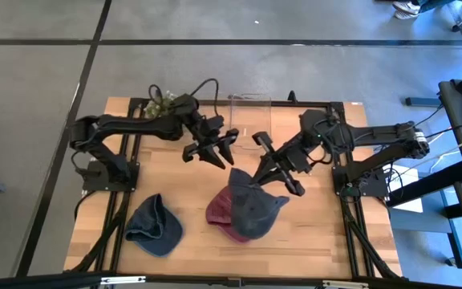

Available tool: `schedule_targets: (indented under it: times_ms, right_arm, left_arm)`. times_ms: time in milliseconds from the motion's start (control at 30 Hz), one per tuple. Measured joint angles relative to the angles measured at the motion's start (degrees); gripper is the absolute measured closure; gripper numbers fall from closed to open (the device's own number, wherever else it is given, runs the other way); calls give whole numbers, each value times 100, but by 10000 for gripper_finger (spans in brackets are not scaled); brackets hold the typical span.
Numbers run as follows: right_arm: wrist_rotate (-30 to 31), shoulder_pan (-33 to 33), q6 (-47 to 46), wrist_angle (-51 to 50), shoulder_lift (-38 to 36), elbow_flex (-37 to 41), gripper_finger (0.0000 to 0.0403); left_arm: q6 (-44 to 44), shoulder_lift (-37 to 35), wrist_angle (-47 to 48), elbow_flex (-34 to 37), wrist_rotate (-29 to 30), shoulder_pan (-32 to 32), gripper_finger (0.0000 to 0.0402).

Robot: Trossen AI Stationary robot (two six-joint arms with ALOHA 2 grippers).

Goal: Pick & Place hat
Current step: Put the right black cap into the left transparent bin

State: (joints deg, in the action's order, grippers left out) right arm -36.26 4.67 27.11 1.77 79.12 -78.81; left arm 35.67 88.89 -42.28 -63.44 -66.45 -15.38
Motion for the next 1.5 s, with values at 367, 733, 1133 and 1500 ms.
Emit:
schedule_targets:
  times_ms: [367, 733, 1133, 1500]
  right_arm:
    - [-157, 0, -310, 330, 361, 0, 376]
    - [-520, -318, -774, 1163, 801, -2, 376]
    - [-1097, -531, -1508, 2038, 1170, 0, 378]
    - [-1147, -568, -2118, 1938, 1168, 0, 377]
  left_arm:
    - [-37, 88, 31, -583, -374, -9, 262]
    - [41, 92, 52, -590, -357, 194, 263]
    - [-32, 91, 84, -590, -352, 260, 263]
    - [224, 91, 783, -588, -843, 344, 262]
